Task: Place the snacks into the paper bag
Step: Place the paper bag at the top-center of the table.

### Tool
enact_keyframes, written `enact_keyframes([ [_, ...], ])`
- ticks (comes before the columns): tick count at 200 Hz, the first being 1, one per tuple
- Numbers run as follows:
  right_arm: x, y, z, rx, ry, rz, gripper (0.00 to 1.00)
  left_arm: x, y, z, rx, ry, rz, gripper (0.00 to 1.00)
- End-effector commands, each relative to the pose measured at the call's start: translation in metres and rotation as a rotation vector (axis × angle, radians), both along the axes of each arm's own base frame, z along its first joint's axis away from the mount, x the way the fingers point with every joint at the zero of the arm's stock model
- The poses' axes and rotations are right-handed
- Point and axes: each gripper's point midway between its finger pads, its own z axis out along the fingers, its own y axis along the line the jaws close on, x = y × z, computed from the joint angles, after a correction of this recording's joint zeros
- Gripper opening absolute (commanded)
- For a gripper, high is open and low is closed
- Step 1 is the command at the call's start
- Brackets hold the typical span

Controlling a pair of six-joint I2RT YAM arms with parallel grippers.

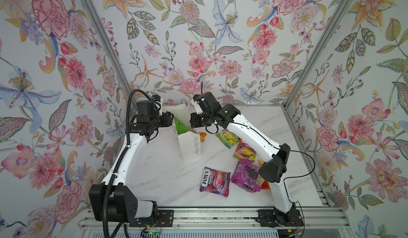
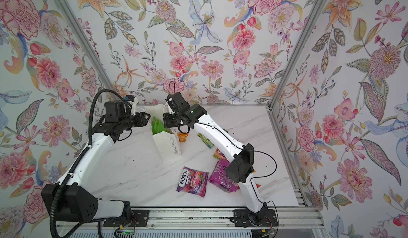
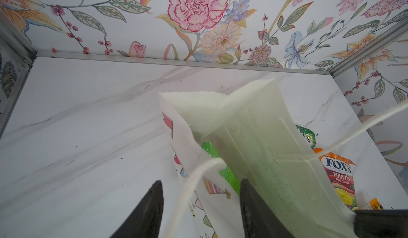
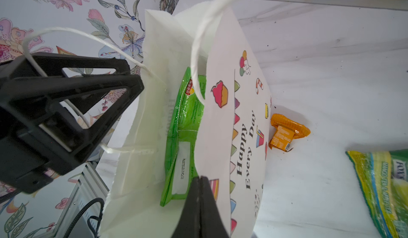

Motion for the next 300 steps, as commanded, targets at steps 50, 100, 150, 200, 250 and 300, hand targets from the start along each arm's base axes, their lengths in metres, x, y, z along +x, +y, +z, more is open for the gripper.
enact_keyframes([
  [50,-0.010,-0.005,0.006,-0.084,-0.094,-0.016,0.00,-0.011,-0.006,0.035,-0.042,-0.077,-0.007,0.71],
  [100,-0.013,-0.003,0.009,-0.096,-0.118,-0.021,0.00,-0.012,0.003,0.035,-0.016,-0.084,0.038,0.76],
  [150,-0.022,0.001,0.018,-0.099,-0.155,-0.012,0.00,-0.004,0.010,0.000,0.045,-0.003,0.062,0.65],
  [200,-0.022,-0.003,0.019,-0.110,-0.166,-0.033,0.00,-0.002,0.011,-0.009,0.060,0.022,0.060,0.48],
  [250,-0.011,-0.016,0.016,-0.116,-0.150,-0.083,0.00,-0.004,0.005,-0.005,0.018,-0.009,0.037,0.26],
  [300,0.000,-0.023,0.011,-0.105,-0.121,-0.110,0.00,-0.008,0.006,0.009,0.005,-0.070,0.046,0.15],
])
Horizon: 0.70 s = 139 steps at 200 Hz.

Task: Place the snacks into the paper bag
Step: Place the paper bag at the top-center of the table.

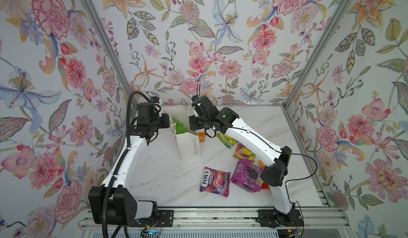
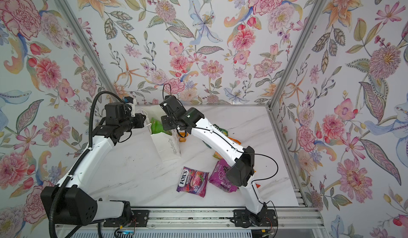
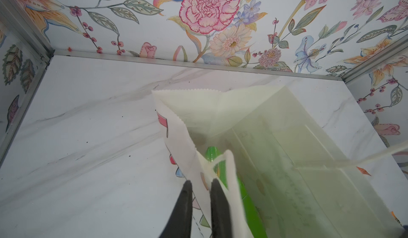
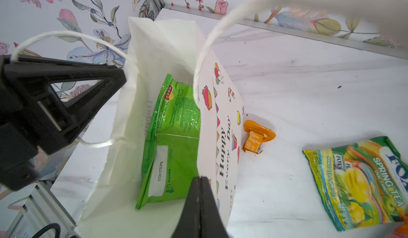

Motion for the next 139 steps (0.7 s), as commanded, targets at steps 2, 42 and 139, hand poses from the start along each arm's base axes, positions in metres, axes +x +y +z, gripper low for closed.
enact_keyframes([
  [2,0.002,-0.012,0.004,0.011,0.020,-0.027,0.00,-0.006,-0.002,0.013,-0.009,-0.050,-0.005,0.15],
  [42,0.007,-0.010,0.006,0.051,0.050,-0.007,0.05,-0.010,-0.004,0.021,-0.026,-0.097,-0.024,0.07],
  [139,-0.007,-0.031,0.054,0.059,-0.070,0.039,0.72,-0.013,-0.017,0.034,-0.079,-0.167,-0.091,0.00],
])
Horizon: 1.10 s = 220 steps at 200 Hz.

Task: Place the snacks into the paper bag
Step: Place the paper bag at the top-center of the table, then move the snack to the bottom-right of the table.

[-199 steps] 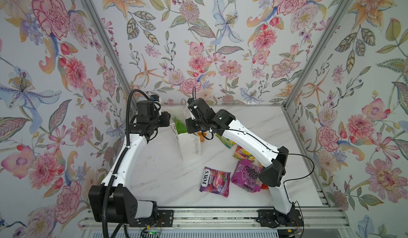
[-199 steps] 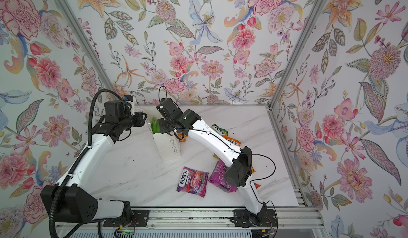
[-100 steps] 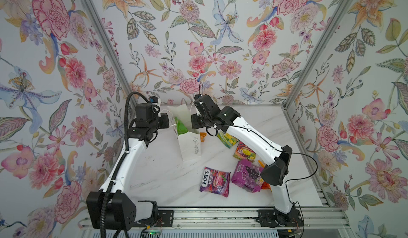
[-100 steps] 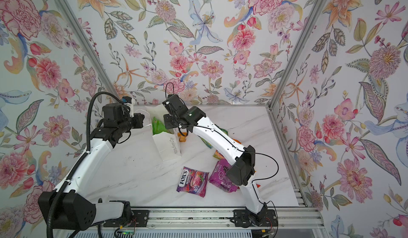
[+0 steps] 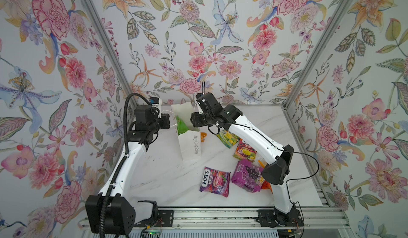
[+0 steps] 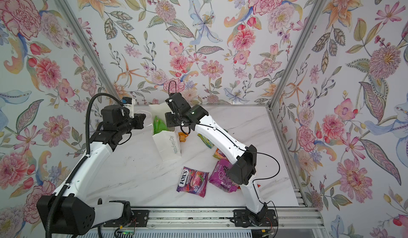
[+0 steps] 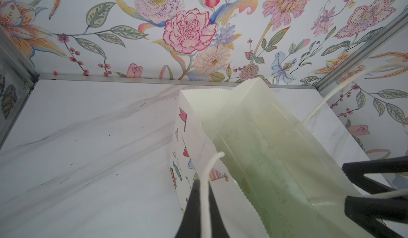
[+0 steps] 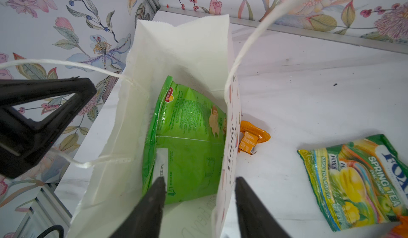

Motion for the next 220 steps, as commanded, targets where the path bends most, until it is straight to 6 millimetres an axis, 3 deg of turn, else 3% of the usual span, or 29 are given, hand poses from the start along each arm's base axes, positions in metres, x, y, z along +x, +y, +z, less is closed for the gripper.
enact_keyframes([
  [1,-0.019,-0.017,0.047,0.041,-0.077,0.031,0.73,-0.005,-0.004,0.015,-0.029,-0.052,-0.024,0.00],
  [24,-0.030,-0.029,0.066,0.069,-0.129,0.048,0.84,-0.005,-0.007,0.018,-0.038,-0.067,-0.038,0.00],
  [48,-0.039,-0.052,0.076,0.080,-0.164,0.029,0.87,-0.007,-0.009,0.021,-0.045,-0.081,-0.050,0.00],
  [82,-0.052,-0.106,0.056,0.020,-0.159,-0.060,0.87,-0.009,-0.008,0.022,-0.044,-0.094,-0.050,0.00],
  [109,-0.069,-0.152,0.022,-0.019,-0.099,-0.134,0.87,-0.009,-0.009,0.018,-0.045,-0.091,-0.053,0.00],
  [146,-0.096,-0.202,-0.051,-0.017,0.092,-0.246,0.87,-0.009,-0.009,0.019,-0.046,-0.099,-0.053,0.00],
  [184,-0.120,-0.215,-0.087,-0.019,0.186,-0.297,0.86,-0.009,-0.009,0.018,-0.044,-0.097,-0.052,0.00],
  [220,-0.146,-0.214,-0.148,-0.114,0.370,-0.348,0.85,-0.011,-0.008,0.021,-0.044,-0.106,-0.049,0.00],
])
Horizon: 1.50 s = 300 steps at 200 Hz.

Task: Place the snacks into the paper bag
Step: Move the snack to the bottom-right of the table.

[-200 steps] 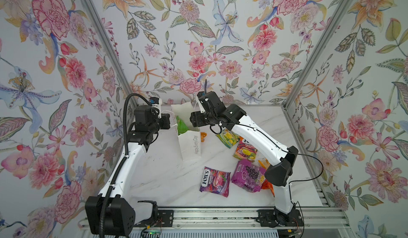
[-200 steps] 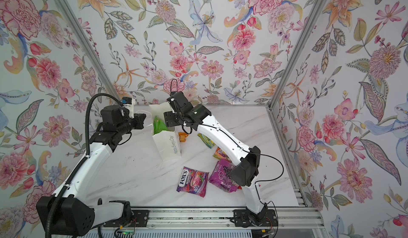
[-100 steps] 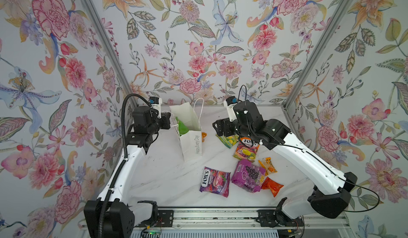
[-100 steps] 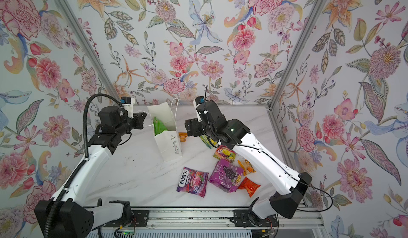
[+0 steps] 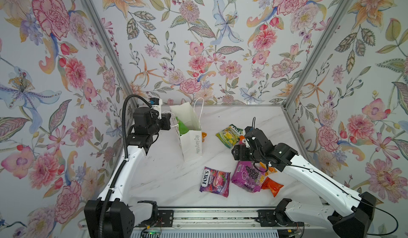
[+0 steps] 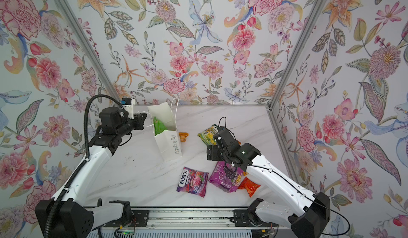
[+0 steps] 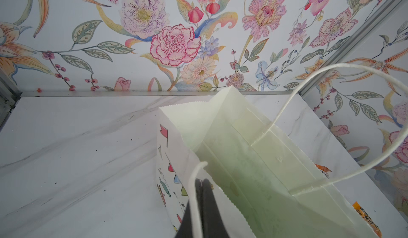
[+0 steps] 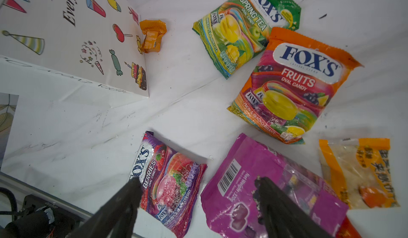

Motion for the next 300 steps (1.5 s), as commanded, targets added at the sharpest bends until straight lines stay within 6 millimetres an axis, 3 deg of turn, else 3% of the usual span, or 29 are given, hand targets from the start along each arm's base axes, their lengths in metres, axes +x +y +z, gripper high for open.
enact_keyframes([
  [1,-0.022,0.001,-0.041,-0.042,0.151,-0.051,0.85,-0.005,0.000,0.011,-0.017,-0.035,-0.002,0.00],
  [50,-0.053,0.001,-0.096,-0.191,0.320,-0.098,0.83,-0.006,0.000,0.009,-0.017,-0.032,-0.004,0.00],
  [110,-0.064,-0.007,-0.125,-0.303,0.385,-0.093,0.72,-0.007,0.001,0.009,-0.015,-0.033,-0.001,0.00],
  [140,-0.070,-0.026,-0.145,-0.373,0.439,-0.114,0.70,-0.008,0.001,0.010,-0.011,-0.039,0.003,0.00],
  [164,-0.068,-0.047,-0.146,-0.409,0.439,-0.136,0.70,-0.008,0.002,0.009,-0.009,-0.038,0.006,0.00],
  [198,-0.061,-0.048,-0.136,-0.409,0.420,-0.126,0.71,-0.007,0.002,0.009,-0.009,-0.038,0.006,0.00],
  [238,-0.066,-0.050,-0.156,-0.499,0.467,-0.108,0.68,-0.008,0.003,0.009,-0.004,-0.040,0.010,0.00],
  [273,-0.067,-0.048,-0.168,-0.558,0.489,-0.088,0.55,-0.007,0.002,0.009,-0.006,-0.039,0.008,0.00],
  [300,-0.067,-0.047,-0.171,-0.577,0.491,-0.080,0.38,-0.008,0.003,0.010,-0.002,-0.042,0.011,0.00],
])
